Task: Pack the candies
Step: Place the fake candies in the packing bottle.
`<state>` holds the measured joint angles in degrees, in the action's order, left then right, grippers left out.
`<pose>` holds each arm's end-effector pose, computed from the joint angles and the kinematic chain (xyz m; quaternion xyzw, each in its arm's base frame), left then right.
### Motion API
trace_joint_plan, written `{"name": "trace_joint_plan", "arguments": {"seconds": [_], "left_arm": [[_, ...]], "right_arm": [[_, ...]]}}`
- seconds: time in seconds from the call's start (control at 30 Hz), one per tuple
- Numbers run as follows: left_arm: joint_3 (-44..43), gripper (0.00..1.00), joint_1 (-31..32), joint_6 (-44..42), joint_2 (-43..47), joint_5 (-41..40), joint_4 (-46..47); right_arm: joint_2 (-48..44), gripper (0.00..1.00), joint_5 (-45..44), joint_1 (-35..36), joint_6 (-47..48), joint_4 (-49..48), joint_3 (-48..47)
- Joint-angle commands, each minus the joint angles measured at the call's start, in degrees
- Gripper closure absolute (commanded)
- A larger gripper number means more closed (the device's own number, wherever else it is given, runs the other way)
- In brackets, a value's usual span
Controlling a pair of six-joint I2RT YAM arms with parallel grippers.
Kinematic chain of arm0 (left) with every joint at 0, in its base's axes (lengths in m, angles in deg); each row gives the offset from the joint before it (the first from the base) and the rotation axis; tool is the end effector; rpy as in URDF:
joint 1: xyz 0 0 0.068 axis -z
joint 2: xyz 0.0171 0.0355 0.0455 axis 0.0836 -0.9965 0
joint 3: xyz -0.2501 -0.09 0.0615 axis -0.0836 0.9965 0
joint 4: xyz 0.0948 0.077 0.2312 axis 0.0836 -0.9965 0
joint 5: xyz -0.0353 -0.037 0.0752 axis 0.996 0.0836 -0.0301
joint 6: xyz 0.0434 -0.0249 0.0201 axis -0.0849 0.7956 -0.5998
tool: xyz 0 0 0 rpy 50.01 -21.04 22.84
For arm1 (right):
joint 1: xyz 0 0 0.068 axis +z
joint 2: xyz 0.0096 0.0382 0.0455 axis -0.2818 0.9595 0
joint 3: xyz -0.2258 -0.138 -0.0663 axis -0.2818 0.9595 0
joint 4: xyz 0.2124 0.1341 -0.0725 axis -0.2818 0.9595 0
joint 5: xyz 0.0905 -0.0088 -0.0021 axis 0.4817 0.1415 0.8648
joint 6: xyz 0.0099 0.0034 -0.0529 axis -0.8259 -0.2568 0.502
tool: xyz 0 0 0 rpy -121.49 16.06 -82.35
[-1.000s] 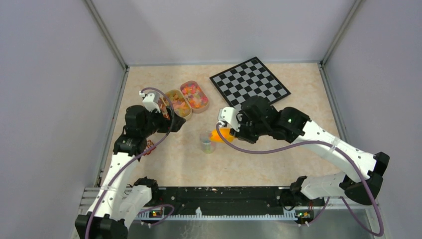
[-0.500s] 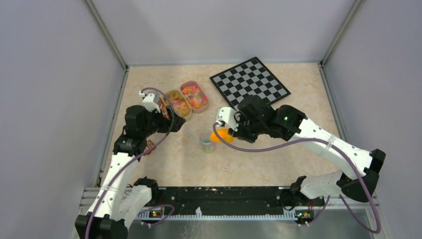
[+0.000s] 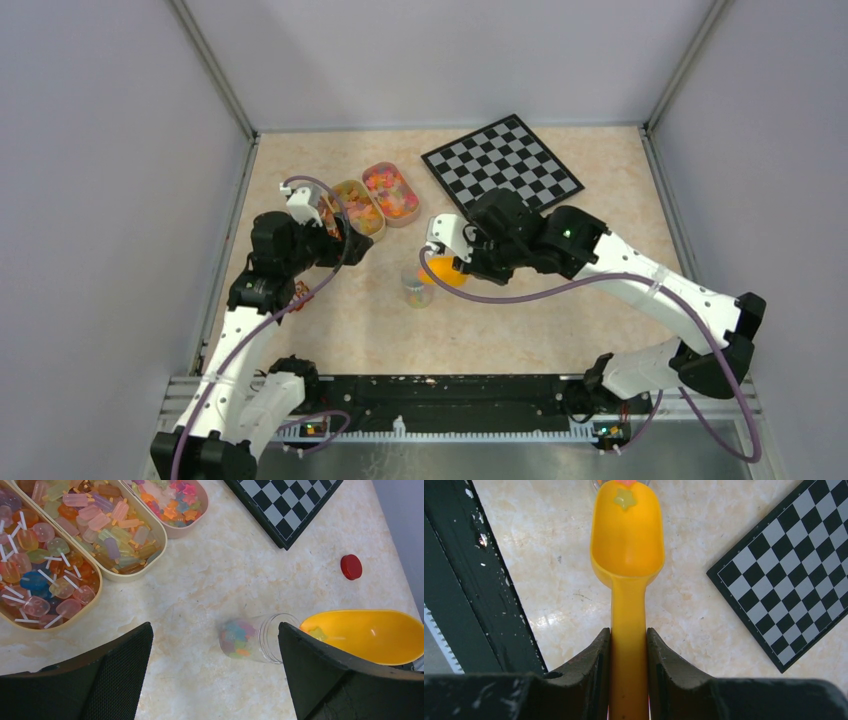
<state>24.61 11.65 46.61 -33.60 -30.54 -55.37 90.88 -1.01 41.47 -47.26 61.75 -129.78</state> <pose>0.1835 -0.0358 0.2971 0.0253 0.8347 -0.2736 0.4773 0.1370 0.2176 0.3778 -0.6240 0.7141 0.0891 0.3047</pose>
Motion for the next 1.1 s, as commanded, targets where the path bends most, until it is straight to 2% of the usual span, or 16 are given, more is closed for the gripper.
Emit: {"name": "trace_joint_plan", "arguments": {"seconds": [0.0,0.7,0.83,1.07], "left_arm": [[-0.01,0.01,0.27,-0.93,1.10,-0.06,1.69],[-0.07,0.01,0.44,-0.92,0.91,-0.32,1.64],[-0.36,0.01,0.45,-0.93,1.09,-1.13,1.22],[-0.95,0.01,0.77,-0.46,0.55,-4.34,-0.02]], "right_arm": [[0.62,1.00,-1.50,1.02,0.54,0.61,-3.24],[2.12,1.00,-2.67,2.18,1.69,2.63,-6.15],[-2.55,1.00,-1.94,2.27,5.94,-1.24,-0.57],[-15.63,1.00,4.50,2.36,16.37,-14.45,11.78]]}}
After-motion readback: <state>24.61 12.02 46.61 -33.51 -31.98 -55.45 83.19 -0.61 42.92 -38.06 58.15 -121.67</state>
